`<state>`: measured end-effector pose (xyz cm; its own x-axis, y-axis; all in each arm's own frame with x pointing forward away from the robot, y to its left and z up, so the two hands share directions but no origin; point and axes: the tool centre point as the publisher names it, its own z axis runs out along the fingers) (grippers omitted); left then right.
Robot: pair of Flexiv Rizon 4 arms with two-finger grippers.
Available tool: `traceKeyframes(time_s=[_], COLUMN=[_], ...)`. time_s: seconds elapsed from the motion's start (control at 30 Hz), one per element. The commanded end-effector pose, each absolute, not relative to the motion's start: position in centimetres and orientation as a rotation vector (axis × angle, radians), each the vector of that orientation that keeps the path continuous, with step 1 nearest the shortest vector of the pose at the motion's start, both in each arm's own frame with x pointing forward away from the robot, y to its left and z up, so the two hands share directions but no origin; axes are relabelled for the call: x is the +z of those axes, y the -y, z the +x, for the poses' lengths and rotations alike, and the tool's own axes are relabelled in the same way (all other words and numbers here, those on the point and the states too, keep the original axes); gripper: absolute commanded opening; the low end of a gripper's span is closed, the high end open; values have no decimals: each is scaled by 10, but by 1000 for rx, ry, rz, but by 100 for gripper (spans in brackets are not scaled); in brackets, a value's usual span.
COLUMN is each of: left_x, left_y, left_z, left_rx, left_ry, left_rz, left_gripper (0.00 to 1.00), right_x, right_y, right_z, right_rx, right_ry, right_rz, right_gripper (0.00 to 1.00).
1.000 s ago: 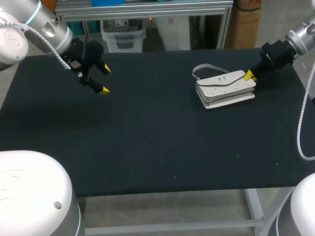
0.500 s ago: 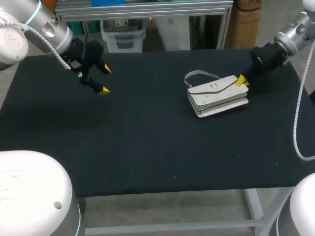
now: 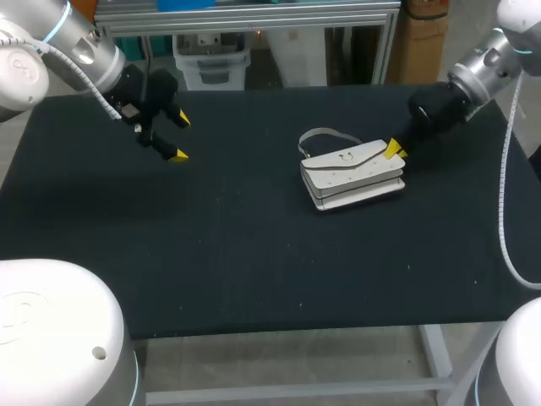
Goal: Pick up the bag, open it, inspect its contents, close it, and place it on the opposite side
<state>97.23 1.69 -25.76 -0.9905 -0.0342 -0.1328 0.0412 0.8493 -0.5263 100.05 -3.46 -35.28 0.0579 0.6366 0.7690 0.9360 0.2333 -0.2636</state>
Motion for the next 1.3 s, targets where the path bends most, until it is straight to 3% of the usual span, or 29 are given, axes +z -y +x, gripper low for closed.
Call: traceKeyframes(time_s=[0.03, 0.87, 0.9, 0.97, 1.0, 1.3], left_x=[-258, -258, -258, -258, -258, -258], left_y=[-17, -17, -17, -17, -17, -17], left_z=[973, 973, 973, 973, 973, 973], left_rx=[-828, -828, -828, -828, -828, -828], left_ry=[-2887, -2887, -2887, -2887, -2887, -2887], left_rz=[6, 6, 6, 6, 6, 6], left_gripper=[100, 100, 100, 100, 100, 100], right_x=[-345, -364, -363, -363, -362, -349], right_y=[26, -11, -12, -15, -15, 16], right_z=[983, 939, 939, 938, 938, 948], right_rx=[-847, -886, -882, -871, -869, -793], right_ry=[1657, 1594, 1600, 1603, 1597, 1563], right_rz=[-1807, -2030, -2024, -2008, -1988, -1908], right_gripper=[0, 0, 5, 65, 100, 100])
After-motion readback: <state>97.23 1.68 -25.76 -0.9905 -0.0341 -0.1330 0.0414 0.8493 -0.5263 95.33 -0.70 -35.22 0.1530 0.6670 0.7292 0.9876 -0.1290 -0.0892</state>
